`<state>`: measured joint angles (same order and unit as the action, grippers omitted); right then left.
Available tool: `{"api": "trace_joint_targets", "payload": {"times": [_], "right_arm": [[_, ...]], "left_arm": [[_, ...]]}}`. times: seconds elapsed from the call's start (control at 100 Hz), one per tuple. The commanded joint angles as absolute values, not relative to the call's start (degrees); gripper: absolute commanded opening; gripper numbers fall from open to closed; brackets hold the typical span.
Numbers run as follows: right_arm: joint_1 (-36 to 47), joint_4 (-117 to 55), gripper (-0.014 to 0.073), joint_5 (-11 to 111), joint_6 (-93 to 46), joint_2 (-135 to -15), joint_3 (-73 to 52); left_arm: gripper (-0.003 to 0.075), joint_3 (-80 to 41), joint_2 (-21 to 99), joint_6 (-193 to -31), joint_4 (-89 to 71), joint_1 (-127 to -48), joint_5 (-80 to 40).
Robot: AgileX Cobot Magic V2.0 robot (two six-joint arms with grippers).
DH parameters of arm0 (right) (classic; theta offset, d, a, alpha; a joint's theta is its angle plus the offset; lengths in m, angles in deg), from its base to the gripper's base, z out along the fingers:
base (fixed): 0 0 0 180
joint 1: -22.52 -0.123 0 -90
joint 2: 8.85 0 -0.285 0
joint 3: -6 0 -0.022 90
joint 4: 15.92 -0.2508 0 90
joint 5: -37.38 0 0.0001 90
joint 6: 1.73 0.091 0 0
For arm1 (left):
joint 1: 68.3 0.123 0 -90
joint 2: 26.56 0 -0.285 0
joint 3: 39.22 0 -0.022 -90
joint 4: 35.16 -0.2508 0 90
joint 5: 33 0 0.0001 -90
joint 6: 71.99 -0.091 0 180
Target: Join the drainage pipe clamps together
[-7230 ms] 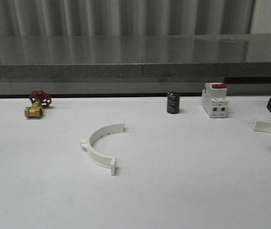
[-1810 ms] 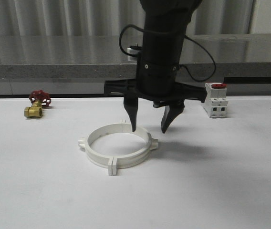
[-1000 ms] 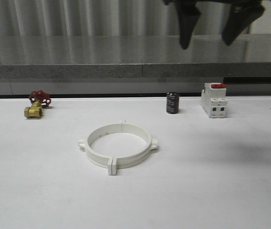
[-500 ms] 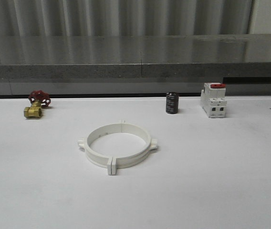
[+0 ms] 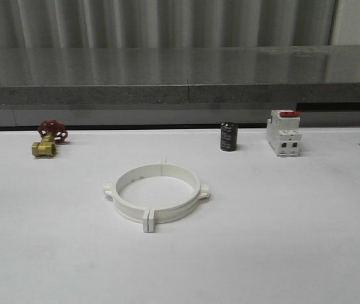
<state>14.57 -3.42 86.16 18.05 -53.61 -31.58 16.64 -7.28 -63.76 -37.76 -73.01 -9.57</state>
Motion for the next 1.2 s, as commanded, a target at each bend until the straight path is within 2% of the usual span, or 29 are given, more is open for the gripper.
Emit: {"api": "trace_joint_targets", "payload": {"times": [0.0, 0.13, 0.23, 0.88, 1.19], "right_arm": [[14.9, -2.0, 0.0284, 83.3, 17.6, -51.4, -30.5], [14.9, -2.0, 0.0057, 83.4, 17.6, -50.7, -30.5], [14.9, -2.0, -0.0074, 83.6, 17.7, -50.7, -30.5], [14.9, -2.0, -0.0069, 83.4, 17.7, -50.7, -30.6], [16.7, -2.4, -0.0069, 70.1, 17.3, -46.0, -39.8]], "left_arm": [[-0.0020, 15.2, -6.9, -63.8, -37.9, -72.8, -14.3], [-0.0020, 15.2, -6.9, -63.8, -37.9, -72.8, -14.3], [-0.0020, 15.2, -6.9, -63.8, -37.9, -72.8, -14.3], [-0.0020, 15.2, -6.9, -63.8, -37.9, -72.8, -14.3], [-0.0020, 15.2, -6.9, -63.8, -37.9, -72.8, -14.3]]}}
